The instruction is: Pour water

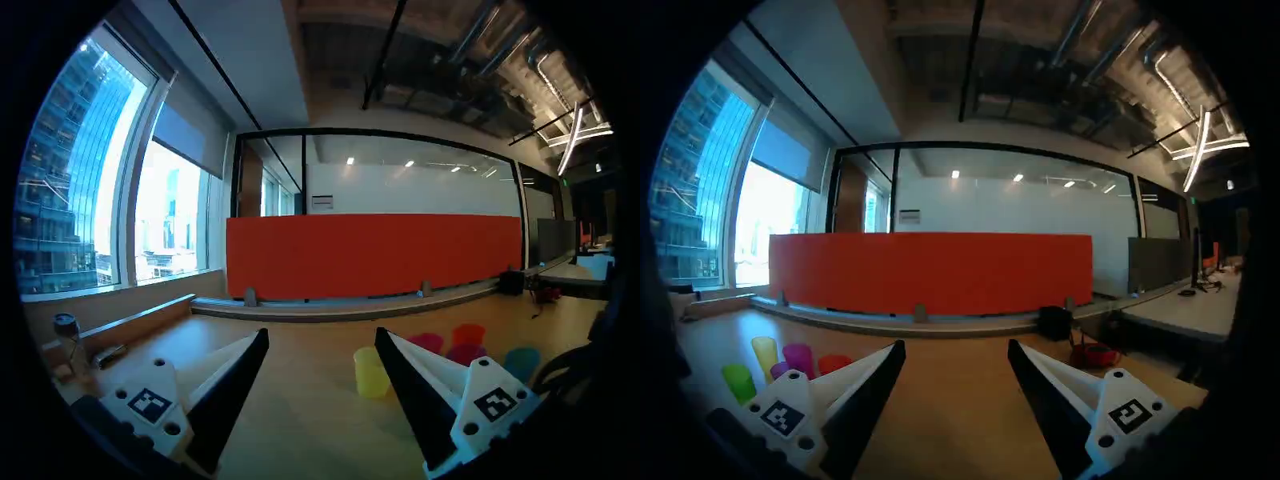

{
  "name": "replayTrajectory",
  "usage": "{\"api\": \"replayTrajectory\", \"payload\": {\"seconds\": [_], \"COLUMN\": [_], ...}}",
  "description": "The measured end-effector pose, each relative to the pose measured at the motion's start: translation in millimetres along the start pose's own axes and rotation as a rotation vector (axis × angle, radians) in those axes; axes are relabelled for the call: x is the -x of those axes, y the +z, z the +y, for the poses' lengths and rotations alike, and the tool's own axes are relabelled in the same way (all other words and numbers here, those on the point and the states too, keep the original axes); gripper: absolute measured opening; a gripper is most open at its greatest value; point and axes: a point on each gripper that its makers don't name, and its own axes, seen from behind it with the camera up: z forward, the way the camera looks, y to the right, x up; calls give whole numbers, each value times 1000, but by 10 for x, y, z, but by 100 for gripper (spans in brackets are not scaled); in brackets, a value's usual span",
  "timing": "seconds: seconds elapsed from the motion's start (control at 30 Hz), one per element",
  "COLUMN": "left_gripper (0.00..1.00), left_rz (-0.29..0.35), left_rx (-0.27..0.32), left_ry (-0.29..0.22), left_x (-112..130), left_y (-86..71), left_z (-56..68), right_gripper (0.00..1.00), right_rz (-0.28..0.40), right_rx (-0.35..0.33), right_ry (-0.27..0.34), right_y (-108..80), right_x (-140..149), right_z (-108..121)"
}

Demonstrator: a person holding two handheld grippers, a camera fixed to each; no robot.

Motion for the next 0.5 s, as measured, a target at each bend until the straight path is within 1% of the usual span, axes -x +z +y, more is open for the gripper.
{"api": "replayTrajectory", "payload": {"seconds": [0.17,0.27,0.5], "left_gripper": [99,99,99], "left_rz": [-16,-17,-36], "left_rx": [2,2,5], "left_ry": [10,15,14], "left_x": [176,243,422], "left_y": [34,41,39], "left_z": [9,9,-3], "right_gripper": [99,99,99], "right_rz": [6,3,-5], "right_rx": [0,2,23], "right_ry": [18,22,29], "right_y": [-16,-28,-48], "right_x": [-20,-12,14], "right_z": [1,7,85]}}
